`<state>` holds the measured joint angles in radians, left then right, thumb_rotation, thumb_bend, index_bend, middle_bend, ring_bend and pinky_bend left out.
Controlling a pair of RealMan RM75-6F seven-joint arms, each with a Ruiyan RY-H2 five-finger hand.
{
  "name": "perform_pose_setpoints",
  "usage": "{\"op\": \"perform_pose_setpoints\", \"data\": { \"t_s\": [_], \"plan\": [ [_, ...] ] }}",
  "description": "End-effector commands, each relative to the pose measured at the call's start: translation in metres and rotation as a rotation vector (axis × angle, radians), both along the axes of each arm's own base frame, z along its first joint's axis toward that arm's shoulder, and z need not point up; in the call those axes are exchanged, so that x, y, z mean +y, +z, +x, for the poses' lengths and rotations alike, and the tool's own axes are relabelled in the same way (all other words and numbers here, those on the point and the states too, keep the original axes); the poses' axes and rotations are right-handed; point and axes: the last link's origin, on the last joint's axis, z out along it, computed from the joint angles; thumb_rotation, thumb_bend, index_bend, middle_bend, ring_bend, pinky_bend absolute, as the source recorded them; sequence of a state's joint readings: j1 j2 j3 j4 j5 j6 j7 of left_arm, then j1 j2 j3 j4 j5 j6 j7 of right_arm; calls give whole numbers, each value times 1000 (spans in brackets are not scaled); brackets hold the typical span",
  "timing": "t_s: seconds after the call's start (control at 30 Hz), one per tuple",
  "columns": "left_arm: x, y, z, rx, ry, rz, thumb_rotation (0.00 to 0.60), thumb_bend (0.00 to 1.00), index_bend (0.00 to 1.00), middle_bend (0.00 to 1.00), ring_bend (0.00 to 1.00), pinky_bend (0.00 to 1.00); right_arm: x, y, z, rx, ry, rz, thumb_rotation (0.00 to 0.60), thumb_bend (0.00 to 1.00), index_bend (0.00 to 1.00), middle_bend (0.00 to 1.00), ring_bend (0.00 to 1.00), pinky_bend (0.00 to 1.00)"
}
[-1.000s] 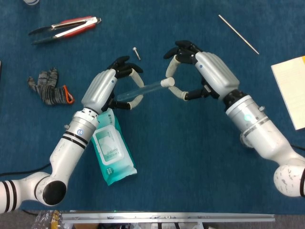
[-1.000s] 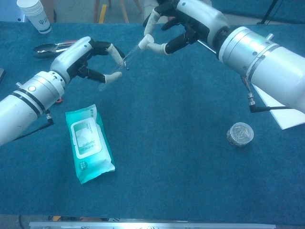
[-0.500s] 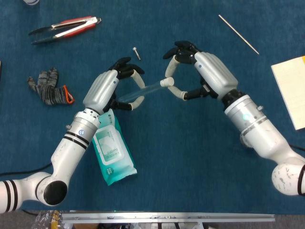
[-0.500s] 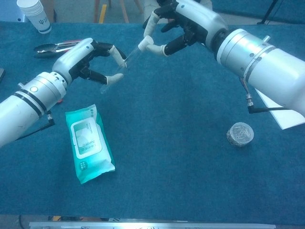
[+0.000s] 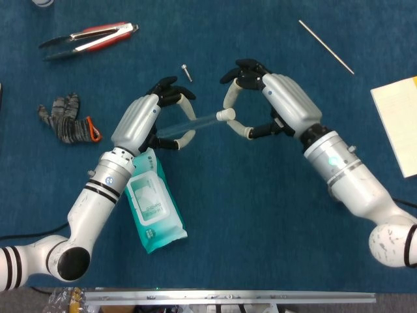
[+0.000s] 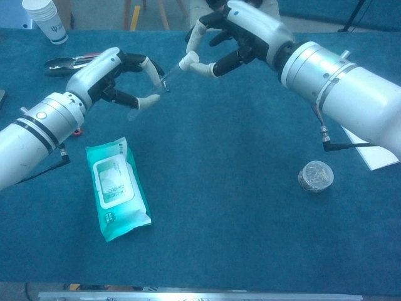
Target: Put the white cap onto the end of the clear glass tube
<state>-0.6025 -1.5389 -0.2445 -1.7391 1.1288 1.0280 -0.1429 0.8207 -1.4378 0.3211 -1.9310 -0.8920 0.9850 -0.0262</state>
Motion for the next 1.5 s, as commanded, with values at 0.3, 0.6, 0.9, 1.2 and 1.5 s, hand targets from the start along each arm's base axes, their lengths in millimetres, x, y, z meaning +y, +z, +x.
{"op": "perform_pose_setpoints", "data": {
  "t_s": [0.3, 0.6, 0.9, 1.2, 1.5],
  "plan": [
    [1, 3, -6, -3, 6, 11, 600, 294, 573, 290, 75, 63, -1, -2, 0, -1, 13, -5, 600, 302, 502, 288, 99, 194],
    [4, 7, -20, 37, 4, 26, 600, 294, 574, 291, 75, 63, -3, 0, -2, -13, 21, -16, 600, 299, 387, 269, 99, 194],
    [6, 13, -42, 65, 28, 18, 600, 294, 574, 292, 75, 111, -6, 11, -5, -13, 30, -52, 600, 298, 343, 261, 99, 194],
    [8, 14, -68, 124, 29, -20, 600, 294, 574, 294, 75, 111, -5, 41, -15, 49, 51, -131, 600, 296, 343, 259, 99, 194],
    [14, 12, -94, 226, 4, -1, 600, 293, 577, 295, 75, 111, 4, 80, -29, 140, 70, -214, 600, 296, 343, 259, 99, 194]
  ]
}}
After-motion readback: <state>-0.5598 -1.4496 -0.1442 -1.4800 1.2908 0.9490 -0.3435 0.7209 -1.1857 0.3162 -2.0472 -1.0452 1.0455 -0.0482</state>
